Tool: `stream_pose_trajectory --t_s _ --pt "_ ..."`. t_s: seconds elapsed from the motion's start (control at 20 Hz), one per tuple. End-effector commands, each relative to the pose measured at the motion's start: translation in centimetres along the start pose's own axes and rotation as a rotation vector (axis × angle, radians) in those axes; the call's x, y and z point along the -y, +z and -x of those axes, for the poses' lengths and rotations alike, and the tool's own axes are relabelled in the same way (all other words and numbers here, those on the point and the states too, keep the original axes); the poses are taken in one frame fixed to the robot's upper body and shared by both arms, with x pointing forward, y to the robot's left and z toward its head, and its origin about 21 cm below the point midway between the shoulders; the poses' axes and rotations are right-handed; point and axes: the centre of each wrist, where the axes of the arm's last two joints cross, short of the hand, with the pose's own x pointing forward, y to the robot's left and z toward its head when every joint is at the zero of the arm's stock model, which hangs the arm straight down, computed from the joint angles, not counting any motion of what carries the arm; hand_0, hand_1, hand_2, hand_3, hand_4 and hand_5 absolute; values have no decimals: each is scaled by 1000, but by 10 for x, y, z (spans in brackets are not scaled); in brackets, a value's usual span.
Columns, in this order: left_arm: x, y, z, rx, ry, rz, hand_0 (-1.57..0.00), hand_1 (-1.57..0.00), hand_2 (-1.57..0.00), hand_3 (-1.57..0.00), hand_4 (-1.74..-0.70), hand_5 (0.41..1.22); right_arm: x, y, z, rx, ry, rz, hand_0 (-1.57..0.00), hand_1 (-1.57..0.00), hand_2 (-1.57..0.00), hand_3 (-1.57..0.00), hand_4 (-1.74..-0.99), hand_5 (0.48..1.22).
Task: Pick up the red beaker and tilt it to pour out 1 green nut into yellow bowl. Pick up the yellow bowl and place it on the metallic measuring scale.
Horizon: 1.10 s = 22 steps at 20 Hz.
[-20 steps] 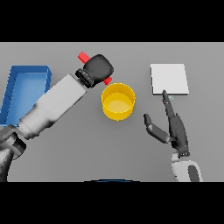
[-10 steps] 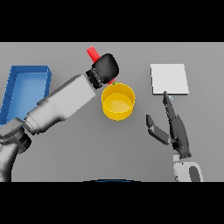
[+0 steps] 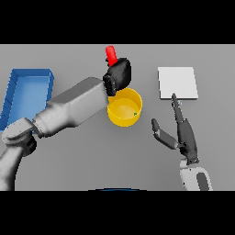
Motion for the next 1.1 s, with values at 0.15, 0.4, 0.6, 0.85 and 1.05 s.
stream_pose_trajectory --t_s 0.15,0.4,0.6,0.85,1.05 --pt "-21 -7 -4 0 -102 19 -1571 -1571 -1571 -1571 -1728 1221 0 -1 -4 18 6 4 1 1 1 1 -1047 681" --pt "-26 -1 43 -37 -77 -3 -1571 -1571 -1571 -1571 -1726 1221 -3 -2 -5 17 6 -1 1 1 1 1 -1035 685" --pt "-31 14 100 -155 48 -10 -1571 -1571 -1571 -1263 -1731 1221 0 -1 -2 11 40 4 1 1 1 1 -1024 681" --pt "0 42 168 -329 400 -12 -1571 -1571 -1571 -1346 -1731 1221 -1 0 -2 18 13 -1 1 1 1 1 -996 681" --pt "48 75 208 -531 772 -36 -1571 -1571 -1571 -1444 -1737 1221 -6 -4 -1 13 -1 -7 1 1 1 1 -1004 668"
